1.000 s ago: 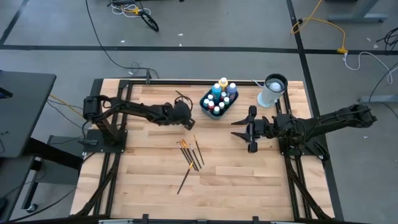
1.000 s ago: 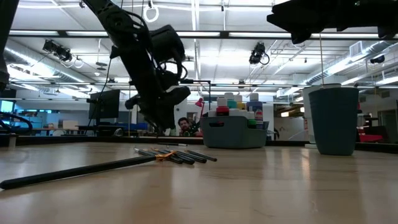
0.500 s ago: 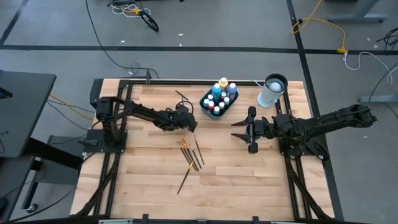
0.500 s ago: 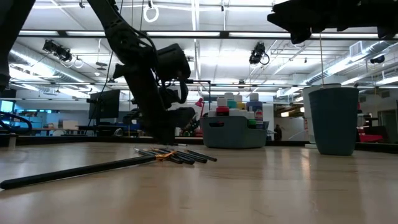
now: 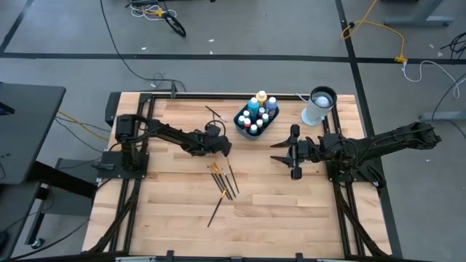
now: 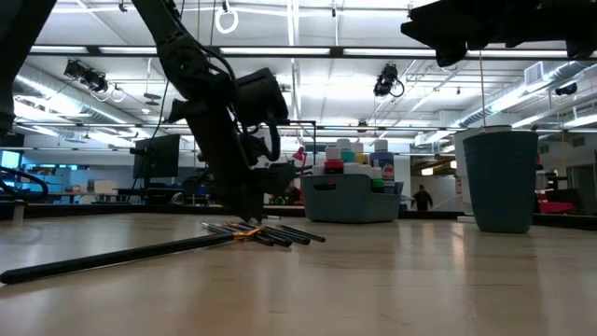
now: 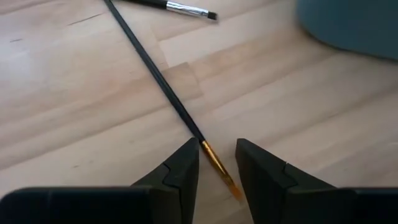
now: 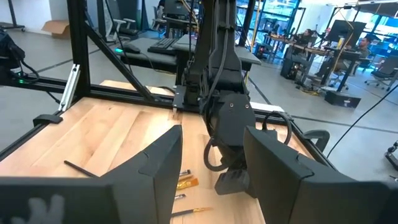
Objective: Pick & Place Paint Supplies
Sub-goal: Put the golden paint brush into the blue cup
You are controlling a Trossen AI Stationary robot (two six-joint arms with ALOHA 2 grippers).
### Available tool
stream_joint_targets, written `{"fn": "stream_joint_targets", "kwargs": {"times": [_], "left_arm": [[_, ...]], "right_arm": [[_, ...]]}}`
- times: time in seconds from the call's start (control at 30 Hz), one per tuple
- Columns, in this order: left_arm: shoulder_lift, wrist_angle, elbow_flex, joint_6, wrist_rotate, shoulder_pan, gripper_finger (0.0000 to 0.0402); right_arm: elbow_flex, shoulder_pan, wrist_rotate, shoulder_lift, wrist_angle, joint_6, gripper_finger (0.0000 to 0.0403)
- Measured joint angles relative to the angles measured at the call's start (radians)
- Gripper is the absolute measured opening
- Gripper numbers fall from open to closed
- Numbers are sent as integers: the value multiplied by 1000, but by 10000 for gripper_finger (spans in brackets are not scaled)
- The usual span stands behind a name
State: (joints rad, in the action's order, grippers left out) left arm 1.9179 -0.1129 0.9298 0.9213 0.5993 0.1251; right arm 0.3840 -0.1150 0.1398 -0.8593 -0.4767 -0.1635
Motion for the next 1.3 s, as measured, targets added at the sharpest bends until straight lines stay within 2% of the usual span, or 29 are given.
{"fn": "stream_joint_targets", "kwargs": {"times": [0.17, 0.37, 0.43, 0.6, 0.7, 0.83, 0.9, 1.1, 1.3], "left_arm": [[22, 1, 2, -14, 15, -7, 107], [26, 0, 1, -16, 12, -51, 26], [27, -7, 0, -6, 17, -75, 10], [26, -87, 2, 104, 26, -142, 13], [25, -161, 3, 174, 67, -184, 6], [-11, -200, -4, 187, 110, -244, 5], [-54, -231, -8, 182, 95, -273, 3], [-221, -253, -5, 44, 100, -316, 2], [-305, -226, -4, -168, -17, -318, 2]], "right_arm": [[0, 0, 0, 0, -1, 18, 176], [0, 0, 0, 0, -1, 22, 176], [0, 0, 0, 0, -1, 30, 176], [0, 0, -1, 0, 0, 58, 176], [0, 0, -2, 0, 0, 79, 176], [0, 0, -3, 0, 5, 85, 176], [0, 0, -3, -2, 7, 102, 176], [0, 0, -37, -23, 6, 104, 176], [0, 0, -72, -167, -82, 104, 176]]}}
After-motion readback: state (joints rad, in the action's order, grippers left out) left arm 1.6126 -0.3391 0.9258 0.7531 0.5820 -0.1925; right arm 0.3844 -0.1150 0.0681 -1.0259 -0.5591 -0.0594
